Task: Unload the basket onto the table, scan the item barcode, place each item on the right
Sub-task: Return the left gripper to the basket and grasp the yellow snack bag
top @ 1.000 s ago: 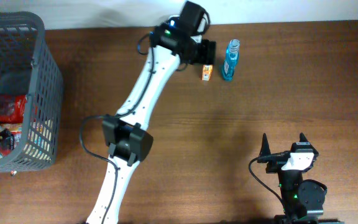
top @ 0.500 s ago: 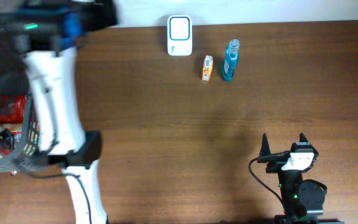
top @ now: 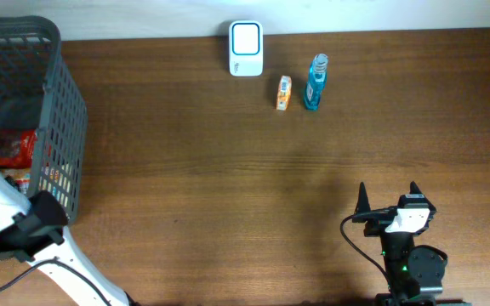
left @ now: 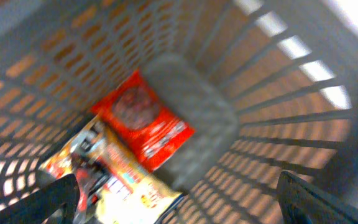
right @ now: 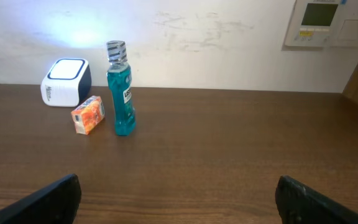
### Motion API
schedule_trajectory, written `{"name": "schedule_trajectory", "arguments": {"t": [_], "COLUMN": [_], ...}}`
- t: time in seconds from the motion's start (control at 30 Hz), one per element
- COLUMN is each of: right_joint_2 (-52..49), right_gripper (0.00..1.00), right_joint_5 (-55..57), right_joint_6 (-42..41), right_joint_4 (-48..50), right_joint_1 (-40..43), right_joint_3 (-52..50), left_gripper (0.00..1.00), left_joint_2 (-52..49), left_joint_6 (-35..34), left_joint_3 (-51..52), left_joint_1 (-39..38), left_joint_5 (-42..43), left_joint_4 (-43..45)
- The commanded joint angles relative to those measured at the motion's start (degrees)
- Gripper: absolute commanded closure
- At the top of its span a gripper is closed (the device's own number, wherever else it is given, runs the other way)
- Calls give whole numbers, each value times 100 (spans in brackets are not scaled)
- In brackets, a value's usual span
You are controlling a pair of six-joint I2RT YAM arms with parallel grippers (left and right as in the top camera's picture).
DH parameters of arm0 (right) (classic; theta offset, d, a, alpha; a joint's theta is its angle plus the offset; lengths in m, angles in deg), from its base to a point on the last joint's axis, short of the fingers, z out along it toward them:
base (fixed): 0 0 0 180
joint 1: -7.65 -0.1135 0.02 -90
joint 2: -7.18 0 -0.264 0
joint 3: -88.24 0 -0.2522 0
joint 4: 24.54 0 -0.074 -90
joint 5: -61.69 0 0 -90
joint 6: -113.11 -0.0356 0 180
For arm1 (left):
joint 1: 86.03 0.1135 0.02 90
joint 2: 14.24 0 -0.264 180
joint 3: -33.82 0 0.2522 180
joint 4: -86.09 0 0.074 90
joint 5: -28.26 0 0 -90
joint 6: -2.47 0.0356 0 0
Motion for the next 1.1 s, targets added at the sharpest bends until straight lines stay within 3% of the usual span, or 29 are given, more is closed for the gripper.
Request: {"name": "schedule_trajectory", "arguments": {"t": [0.0, 0.17, 0.4, 0.6, 0.73, 0.97, 1.0, 1.07], "right_joint_2": [33, 33, 33, 33, 31, 17, 17, 17], "right_gripper": [2, 2, 1, 2, 1, 2, 2, 2], "right_joint_5": [70, 70, 70, 70, 70, 70, 70, 70], "right_joint_6": [0, 0, -2, 0, -2, 0, -2, -2], "right_joint_4": [-26, -24, -24, -24, -24, -24, -24, -24], "right_joint_1": [26, 26, 26, 26, 26, 26, 26, 26], "right_joint_3": [-42, -42, -42, -42, -42, -42, -42, -42], "left_gripper": [1, 1, 1, 1, 1, 1, 2, 29], "left_joint_2": [-9, -11, -13, -13, -20, -44, -44, -44], "left_joint_6": [-48, 317, -44, -109, -551, -975, -975, -973], "left_joint_3": [940, 2479, 4120, 5125, 5796, 6286, 6293, 6293], "left_joint_1": [157, 146, 131, 48, 52, 68, 66, 68], "left_joint_5": [-39, -39, -39, -39, -111, -680, -678, -678], "left_joint_4": [-20, 393, 1088, 1631, 2076, 2406, 2406, 2413]}}
